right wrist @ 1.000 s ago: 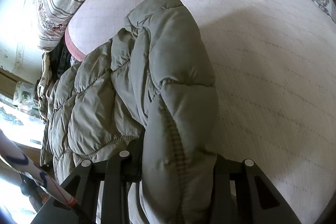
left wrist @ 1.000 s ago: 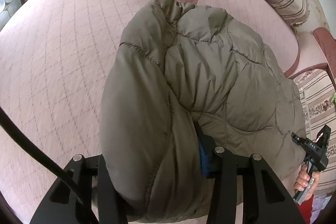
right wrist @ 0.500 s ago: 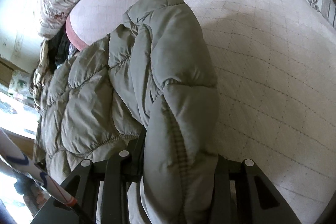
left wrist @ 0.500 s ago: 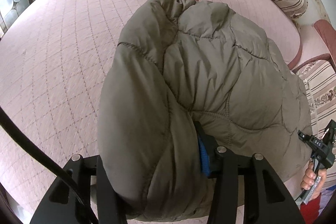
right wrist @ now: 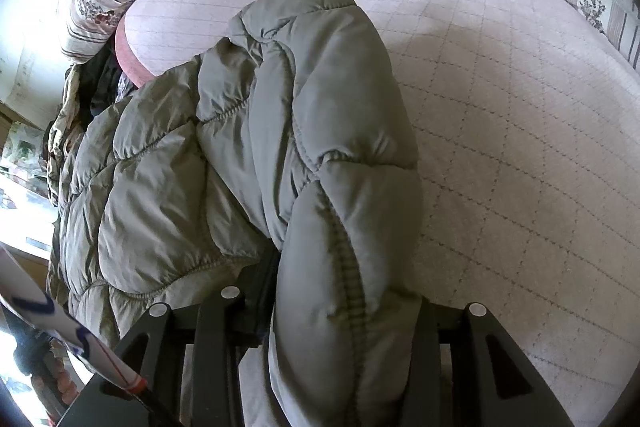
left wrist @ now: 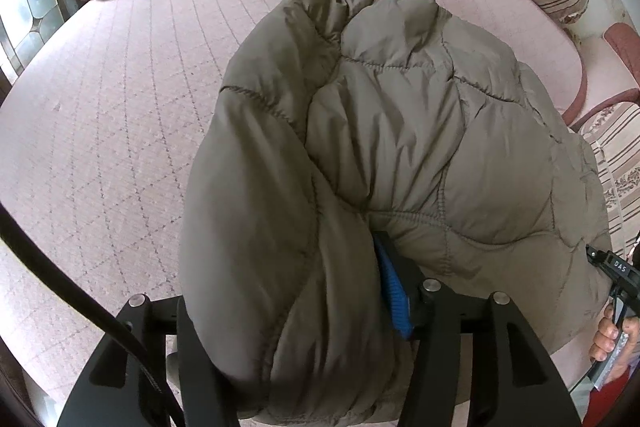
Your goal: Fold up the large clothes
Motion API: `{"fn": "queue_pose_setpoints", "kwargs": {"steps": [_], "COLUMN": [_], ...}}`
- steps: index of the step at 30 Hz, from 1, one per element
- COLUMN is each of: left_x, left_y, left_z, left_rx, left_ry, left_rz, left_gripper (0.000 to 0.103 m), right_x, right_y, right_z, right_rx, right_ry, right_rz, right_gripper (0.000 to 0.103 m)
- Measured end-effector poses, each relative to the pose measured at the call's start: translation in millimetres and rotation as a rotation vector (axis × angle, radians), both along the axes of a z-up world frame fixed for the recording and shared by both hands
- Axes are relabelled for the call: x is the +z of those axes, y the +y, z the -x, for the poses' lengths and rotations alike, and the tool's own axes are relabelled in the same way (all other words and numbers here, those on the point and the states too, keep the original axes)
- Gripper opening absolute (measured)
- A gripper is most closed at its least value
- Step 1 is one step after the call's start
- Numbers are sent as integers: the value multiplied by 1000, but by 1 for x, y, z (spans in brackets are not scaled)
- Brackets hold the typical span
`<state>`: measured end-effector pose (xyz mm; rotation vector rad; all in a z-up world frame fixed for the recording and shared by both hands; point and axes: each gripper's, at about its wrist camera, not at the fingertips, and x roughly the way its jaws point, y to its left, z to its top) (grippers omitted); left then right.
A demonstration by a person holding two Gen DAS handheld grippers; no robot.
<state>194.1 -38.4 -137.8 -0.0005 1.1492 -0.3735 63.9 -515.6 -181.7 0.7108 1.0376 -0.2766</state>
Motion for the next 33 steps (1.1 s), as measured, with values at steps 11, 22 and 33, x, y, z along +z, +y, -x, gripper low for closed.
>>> {"fn": "queue_pose_setpoints", "kwargs": {"steps": [11,22,33], "left_x": [5,21,30], "left_y": [-7,18,20], "left_z": [1,12,24], "left_rx": [11,40,28], "left_ry": [7,25,-11], "left_rz": [-43,-6,-40], "left_gripper": [63,66,67], "right_x": [7,31,99], "right_y": [5,20,74], "right_z": [0,24,52], "right_rx": [-23,-70,-10], "right_ry": [42,60,-11], "right_rz": [80,241,654], "right_gripper": [60,72,79]}}
